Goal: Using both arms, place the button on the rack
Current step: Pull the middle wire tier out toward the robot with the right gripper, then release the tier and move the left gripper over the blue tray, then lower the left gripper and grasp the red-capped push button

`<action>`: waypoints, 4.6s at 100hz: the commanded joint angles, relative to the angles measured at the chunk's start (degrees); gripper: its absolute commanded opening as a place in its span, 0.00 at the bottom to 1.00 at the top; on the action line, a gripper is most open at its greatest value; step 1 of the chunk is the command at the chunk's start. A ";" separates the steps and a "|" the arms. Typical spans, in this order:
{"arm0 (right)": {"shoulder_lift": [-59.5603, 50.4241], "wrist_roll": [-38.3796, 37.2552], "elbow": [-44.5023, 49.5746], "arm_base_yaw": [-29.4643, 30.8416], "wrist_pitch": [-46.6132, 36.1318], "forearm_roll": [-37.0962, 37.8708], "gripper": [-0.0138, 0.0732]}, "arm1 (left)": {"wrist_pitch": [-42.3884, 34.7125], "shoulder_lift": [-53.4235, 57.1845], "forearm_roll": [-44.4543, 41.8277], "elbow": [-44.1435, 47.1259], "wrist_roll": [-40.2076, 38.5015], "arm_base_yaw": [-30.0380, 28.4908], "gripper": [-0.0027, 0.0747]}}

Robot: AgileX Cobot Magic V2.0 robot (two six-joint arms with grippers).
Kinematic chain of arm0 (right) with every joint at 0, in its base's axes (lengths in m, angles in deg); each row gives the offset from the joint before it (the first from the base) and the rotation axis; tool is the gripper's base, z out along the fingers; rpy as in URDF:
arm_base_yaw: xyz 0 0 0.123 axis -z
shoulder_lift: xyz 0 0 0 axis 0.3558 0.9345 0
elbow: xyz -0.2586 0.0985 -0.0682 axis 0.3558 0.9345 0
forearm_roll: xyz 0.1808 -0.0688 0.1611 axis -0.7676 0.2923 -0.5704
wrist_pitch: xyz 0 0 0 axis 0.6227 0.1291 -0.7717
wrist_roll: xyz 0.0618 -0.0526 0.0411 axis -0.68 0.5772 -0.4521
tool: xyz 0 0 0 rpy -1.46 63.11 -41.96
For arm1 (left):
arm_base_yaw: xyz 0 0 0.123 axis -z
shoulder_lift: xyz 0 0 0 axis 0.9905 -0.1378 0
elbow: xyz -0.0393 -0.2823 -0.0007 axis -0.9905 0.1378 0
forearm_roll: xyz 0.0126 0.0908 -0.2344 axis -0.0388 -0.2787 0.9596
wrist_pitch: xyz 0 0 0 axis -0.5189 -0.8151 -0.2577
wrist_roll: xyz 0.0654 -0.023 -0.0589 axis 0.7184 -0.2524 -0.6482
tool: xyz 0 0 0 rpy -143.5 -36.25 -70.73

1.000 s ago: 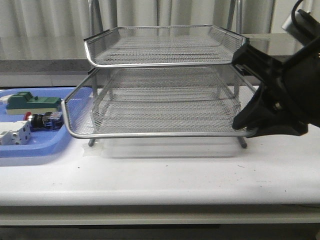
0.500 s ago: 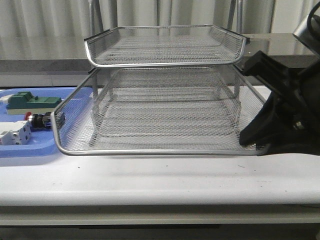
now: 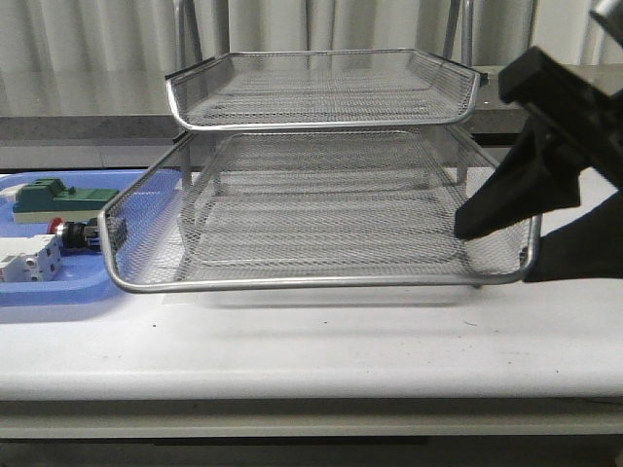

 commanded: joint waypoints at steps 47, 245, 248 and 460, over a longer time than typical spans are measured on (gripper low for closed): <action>-19.71 -24.04 -14.36 20.15 29.51 52.25 0.65 | -4.51 1.75 0.14 2.42 -0.51 -0.07 0.01; -30.15 -24.04 -16.75 20.69 29.96 57.43 0.08 | -2.38 1.50 3.54 1.22 -0.51 -0.07 0.01; -30.15 -24.04 -16.75 20.69 29.96 57.43 0.08 | -0.65 1.34 4.49 0.46 -0.51 -0.07 0.01; -30.15 -24.04 -16.75 20.69 29.96 57.43 0.08 | 46.19 -86.25 2.83 -79.67 30.73 -0.07 0.83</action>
